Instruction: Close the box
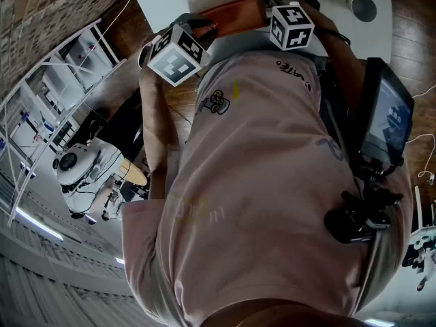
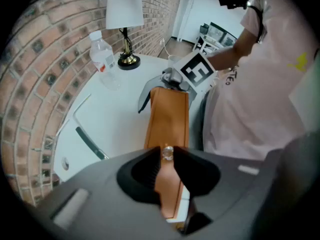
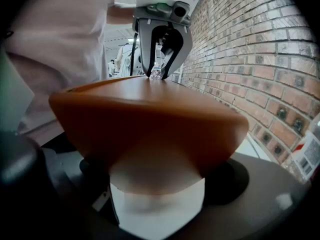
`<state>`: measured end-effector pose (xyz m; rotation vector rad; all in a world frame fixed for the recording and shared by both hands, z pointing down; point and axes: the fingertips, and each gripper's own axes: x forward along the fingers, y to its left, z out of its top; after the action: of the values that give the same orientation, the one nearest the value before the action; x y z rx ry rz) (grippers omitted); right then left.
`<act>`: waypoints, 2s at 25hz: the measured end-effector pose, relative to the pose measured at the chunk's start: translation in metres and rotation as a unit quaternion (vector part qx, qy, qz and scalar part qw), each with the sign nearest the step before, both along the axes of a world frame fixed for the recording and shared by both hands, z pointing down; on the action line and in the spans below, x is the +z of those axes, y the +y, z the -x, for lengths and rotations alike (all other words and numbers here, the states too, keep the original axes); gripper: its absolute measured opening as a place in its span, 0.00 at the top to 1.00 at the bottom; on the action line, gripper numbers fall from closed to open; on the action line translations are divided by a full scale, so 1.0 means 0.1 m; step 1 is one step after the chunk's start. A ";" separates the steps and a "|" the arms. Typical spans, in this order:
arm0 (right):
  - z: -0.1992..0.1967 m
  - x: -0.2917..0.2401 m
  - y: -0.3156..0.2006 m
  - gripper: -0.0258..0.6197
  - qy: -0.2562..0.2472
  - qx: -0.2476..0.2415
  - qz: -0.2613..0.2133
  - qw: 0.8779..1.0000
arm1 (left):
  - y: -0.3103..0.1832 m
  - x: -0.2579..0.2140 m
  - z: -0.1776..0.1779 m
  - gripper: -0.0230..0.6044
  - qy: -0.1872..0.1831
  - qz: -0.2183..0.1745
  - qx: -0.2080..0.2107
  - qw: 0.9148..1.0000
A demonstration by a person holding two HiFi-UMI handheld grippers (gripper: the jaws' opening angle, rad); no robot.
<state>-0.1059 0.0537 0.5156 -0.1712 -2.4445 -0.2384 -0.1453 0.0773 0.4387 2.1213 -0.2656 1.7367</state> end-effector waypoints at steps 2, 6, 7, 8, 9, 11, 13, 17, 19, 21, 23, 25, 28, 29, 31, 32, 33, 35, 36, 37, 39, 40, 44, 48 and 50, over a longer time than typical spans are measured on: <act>-0.01 0.00 0.01 0.16 0.002 -0.002 0.000 1.000 | 0.01 0.00 -0.01 0.82 -0.006 0.012 0.011 1.000; -0.03 -0.01 -0.01 0.16 0.003 -0.004 0.000 1.000 | 0.00 -0.01 -0.03 0.83 -0.027 0.017 0.041 0.999; -0.04 -0.01 -0.01 0.17 0.003 -0.004 0.001 1.000 | 0.00 -0.01 -0.04 0.83 -0.022 0.019 0.048 0.998; -0.04 -0.01 -0.01 0.17 0.003 -0.004 0.002 1.000 | 0.00 -0.02 -0.04 0.84 -0.011 0.022 0.051 0.998; -0.04 -0.01 -0.01 0.18 0.003 -0.004 0.002 1.000 | 0.00 -0.02 -0.03 0.85 0.003 0.025 0.050 0.998; -0.03 0.00 -0.02 0.18 0.006 -0.005 0.001 1.000 | 0.01 -0.02 -0.03 0.85 0.014 0.028 0.048 0.998; -0.02 0.01 -0.02 0.18 0.007 -0.006 -0.002 1.000 | 0.02 -0.02 -0.02 0.85 0.000 0.030 0.057 0.998; -0.02 0.02 -0.03 0.18 0.006 -0.001 0.002 1.000 | -0.04 -0.11 -0.04 0.85 0.009 0.024 0.058 0.998; -0.01 0.02 -0.05 0.18 0.005 -0.001 0.004 1.000 | -0.07 -0.23 -0.04 0.85 0.024 0.019 0.049 0.998; -0.02 0.02 -0.06 0.18 0.005 -0.001 0.003 1.000 | -0.09 -0.34 -0.03 0.85 0.029 0.012 0.048 0.998; -0.02 0.02 -0.07 0.18 0.005 0.000 0.001 1.000 | -0.10 -0.45 -0.03 0.85 0.033 0.005 0.053 0.998; -0.02 0.02 -0.07 0.18 0.004 0.001 0.000 1.000 | -0.09 -0.57 -0.04 0.85 0.038 0.000 0.055 0.998; -0.01 0.02 -0.07 0.19 0.002 0.002 0.001 1.000 | -0.10 -0.75 -0.03 0.85 0.048 -0.007 0.051 0.998; -0.01 0.02 -0.08 0.19 0.002 0.002 0.001 1.000 | -0.12 -0.81 -0.02 0.85 0.053 -0.010 0.049 0.997; -0.01 0.02 -0.08 0.19 0.000 0.002 0.001 1.000 | -0.13 -0.92 -0.02 0.85 0.059 -0.017 0.047 0.997; 0.00 0.02 -0.07 0.19 -0.001 0.002 0.002 1.000 | -0.13 -0.96 -0.01 0.85 0.061 -0.019 0.046 0.997; 0.00 0.02 -0.06 0.19 -0.003 0.002 0.003 1.000 | -0.12 -1.00 0.00 0.85 0.062 -0.020 0.047 0.997; 0.01 0.03 -0.06 0.19 -0.005 0.003 0.004 1.000 | -0.12 -1.08 0.00 0.85 0.066 -0.024 0.048 0.996; 0.00 0.03 -0.06 0.19 -0.005 0.003 0.003 1.000 | -0.13 -1.13 -0.01 0.85 0.069 -0.027 0.048 0.996; 0.00 0.03 -0.07 0.19 -0.004 0.003 0.003 1.000 | -0.15 -1.18 -0.01 0.85 0.071 -0.031 0.047 0.996; -0.01 0.02 -0.07 0.19 -0.003 0.000 0.003 1.000 | -0.17 -1.26 0.01 0.85 0.061 -0.040 0.050 0.996; 0.00 0.02 -0.06 0.21 -0.002 -0.001 0.004 1.000 | -0.17 -1.27 0.03 0.85 0.052 -0.042 0.054 0.996; 0.02 0.02 -0.03 0.21 -0.005 -0.001 0.009 1.000 | -0.15 -1.25 0.04 0.85 0.049 -0.038 0.057 0.996; 0.02 0.01 -0.05 0.21 -0.004 0.001 0.010 1.000 | -0.14 -1.18 0.06 0.85 0.043 -0.033 0.054 0.997; 0.02 0.02 -0.05 0.21 -0.002 0.002 0.010 1.000 | -0.12 -1.06 0.08 0.85 0.032 -0.026 0.055 0.998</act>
<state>-0.1079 0.0488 0.5179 -0.1737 -2.4517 -0.2136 -0.1529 0.0653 0.3325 2.2626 -0.1802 1.7363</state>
